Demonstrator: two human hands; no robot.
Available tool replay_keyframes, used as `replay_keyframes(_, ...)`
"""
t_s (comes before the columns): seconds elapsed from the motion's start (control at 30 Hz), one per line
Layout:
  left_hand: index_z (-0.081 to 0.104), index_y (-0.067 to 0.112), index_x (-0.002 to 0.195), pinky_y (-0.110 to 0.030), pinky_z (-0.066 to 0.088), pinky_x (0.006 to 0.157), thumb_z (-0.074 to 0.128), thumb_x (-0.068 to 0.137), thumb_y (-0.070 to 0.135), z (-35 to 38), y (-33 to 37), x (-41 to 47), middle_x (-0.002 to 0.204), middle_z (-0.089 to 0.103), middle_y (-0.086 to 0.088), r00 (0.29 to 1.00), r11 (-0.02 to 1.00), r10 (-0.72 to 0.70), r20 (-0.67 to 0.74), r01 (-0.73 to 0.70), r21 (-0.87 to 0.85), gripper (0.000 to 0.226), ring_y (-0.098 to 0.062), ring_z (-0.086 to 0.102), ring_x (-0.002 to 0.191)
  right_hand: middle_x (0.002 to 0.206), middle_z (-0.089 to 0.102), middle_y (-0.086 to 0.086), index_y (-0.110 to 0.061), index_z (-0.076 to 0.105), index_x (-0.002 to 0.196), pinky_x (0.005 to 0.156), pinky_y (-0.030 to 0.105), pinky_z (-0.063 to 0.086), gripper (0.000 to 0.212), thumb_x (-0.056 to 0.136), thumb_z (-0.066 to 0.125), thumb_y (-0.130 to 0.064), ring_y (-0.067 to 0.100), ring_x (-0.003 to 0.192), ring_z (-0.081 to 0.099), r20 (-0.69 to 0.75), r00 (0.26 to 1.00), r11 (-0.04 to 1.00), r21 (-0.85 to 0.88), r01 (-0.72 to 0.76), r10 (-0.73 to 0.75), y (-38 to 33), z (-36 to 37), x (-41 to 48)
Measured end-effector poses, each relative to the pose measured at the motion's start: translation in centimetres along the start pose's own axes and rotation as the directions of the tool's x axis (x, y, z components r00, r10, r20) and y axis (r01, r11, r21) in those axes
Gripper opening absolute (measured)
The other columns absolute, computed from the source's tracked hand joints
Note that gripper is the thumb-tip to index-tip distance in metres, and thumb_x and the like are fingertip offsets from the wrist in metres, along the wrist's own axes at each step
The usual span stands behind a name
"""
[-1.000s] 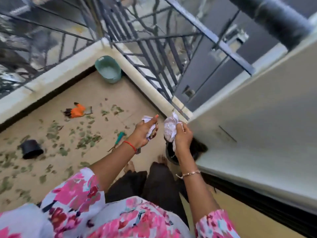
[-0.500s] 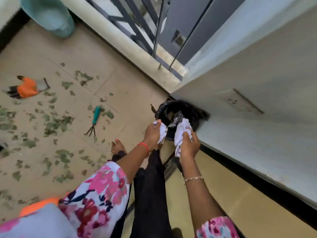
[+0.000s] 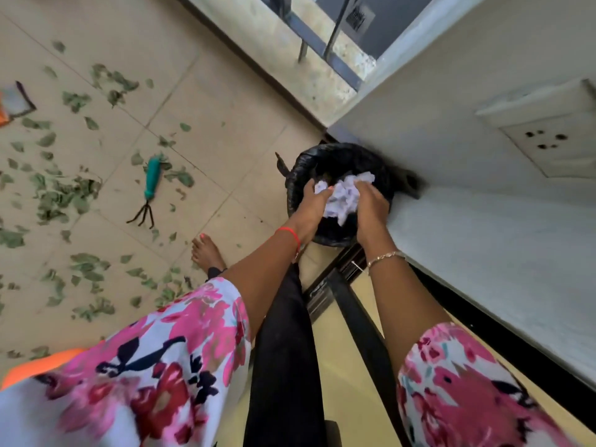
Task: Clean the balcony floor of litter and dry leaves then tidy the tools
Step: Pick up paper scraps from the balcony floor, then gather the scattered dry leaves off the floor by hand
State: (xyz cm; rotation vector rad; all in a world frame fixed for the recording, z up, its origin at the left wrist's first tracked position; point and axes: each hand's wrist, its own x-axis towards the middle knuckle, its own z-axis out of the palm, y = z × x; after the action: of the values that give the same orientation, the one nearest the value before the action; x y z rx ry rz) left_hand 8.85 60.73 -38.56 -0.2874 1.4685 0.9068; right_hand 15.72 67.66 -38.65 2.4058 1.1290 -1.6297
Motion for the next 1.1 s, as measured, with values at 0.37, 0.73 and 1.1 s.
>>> replay_keyframes(0.37,0.061,0.002,0.109,-0.029,0.041,0.079,0.043,0.098,0.016,-4.0,-1.3,-1.8,0.112,0.061,-0.013,0.987,0.939,0.152,-0.043,-0.131,0.319,0.025,-0.025,0.055,0.1,0.092,0.06,0.026,0.009,0.062,0.091,0.061,0.029,0.038,0.022,0.089,0.051,-0.009,0.034,0.087,0.056,0.177,0.975,0.864,-0.462,0.201,-0.132,0.5,1.0,-3.4)
replay_keyframes(0.73,0.06,0.002,0.112,-0.037,0.045,0.09,0.039,0.095,0.013,-16.4,2.9,-14.3,0.118,0.06,-0.017,0.973,0.611,0.228,0.025,-0.163,0.775,0.028,-0.031,0.056,0.106,0.101,0.063,0.022,0.005,0.061,0.092,0.074,0.032,0.044,0.02,0.088,0.045,-0.006,0.031,0.091,0.058,0.619,0.774,0.249,-0.735,0.631,-0.133,-3.1,6.9,-18.8)
replay_keyframes(1.1,0.055,0.003,0.111,-0.039,0.042,0.079,0.037,0.095,0.011,-29.7,4.0,-38.9,0.114,0.056,-0.02,0.872,0.437,0.44,-0.216,0.003,0.9,0.026,-0.034,0.055,0.102,0.116,0.06,0.025,0.003,0.06,0.113,0.086,0.037,0.046,0.029,0.091,0.048,-0.013,0.037,0.108,0.056,0.943,0.319,-0.27,-0.334,0.903,-0.098,-6.4,14.3,-44.3)
